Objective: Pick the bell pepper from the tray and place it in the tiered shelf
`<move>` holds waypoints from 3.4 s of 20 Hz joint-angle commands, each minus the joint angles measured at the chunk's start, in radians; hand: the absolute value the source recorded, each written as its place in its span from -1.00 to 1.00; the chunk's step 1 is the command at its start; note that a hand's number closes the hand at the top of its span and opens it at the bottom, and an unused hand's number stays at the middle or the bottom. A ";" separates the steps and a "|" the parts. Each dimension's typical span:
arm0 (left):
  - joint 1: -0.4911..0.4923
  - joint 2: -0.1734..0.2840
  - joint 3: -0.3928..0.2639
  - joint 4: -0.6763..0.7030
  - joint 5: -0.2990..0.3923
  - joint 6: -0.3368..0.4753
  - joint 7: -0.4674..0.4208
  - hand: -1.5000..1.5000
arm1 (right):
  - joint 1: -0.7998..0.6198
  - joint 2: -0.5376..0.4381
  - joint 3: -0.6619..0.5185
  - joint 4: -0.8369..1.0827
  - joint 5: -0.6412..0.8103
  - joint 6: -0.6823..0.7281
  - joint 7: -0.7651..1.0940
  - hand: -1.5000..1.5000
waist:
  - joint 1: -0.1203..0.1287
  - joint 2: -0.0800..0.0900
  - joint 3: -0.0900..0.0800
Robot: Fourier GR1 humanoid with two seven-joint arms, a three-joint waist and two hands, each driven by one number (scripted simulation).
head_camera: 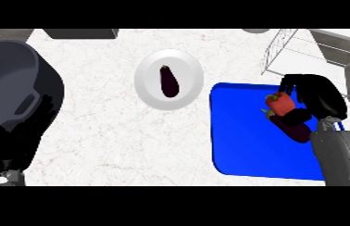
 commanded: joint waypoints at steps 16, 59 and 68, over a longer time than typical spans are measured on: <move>0.001 -0.025 0.002 0.016 -0.028 -0.006 -0.011 0.00 | -0.091 -0.035 -0.462 -0.640 -0.597 0.425 0.433 1.00 | -0.004 -0.001 0.000; -0.052 -0.052 0.040 0.075 -0.056 -0.037 -0.056 0.00 | -0.636 -0.506 -0.257 0.620 -0.281 -0.115 0.070 1.00 | 0.027 0.011 0.001; -0.024 -0.030 0.045 0.014 -0.049 -0.057 -0.003 0.00 | -0.685 -0.500 -0.239 0.842 -0.206 -0.263 0.028 -1.00 | 0.037 0.012 0.002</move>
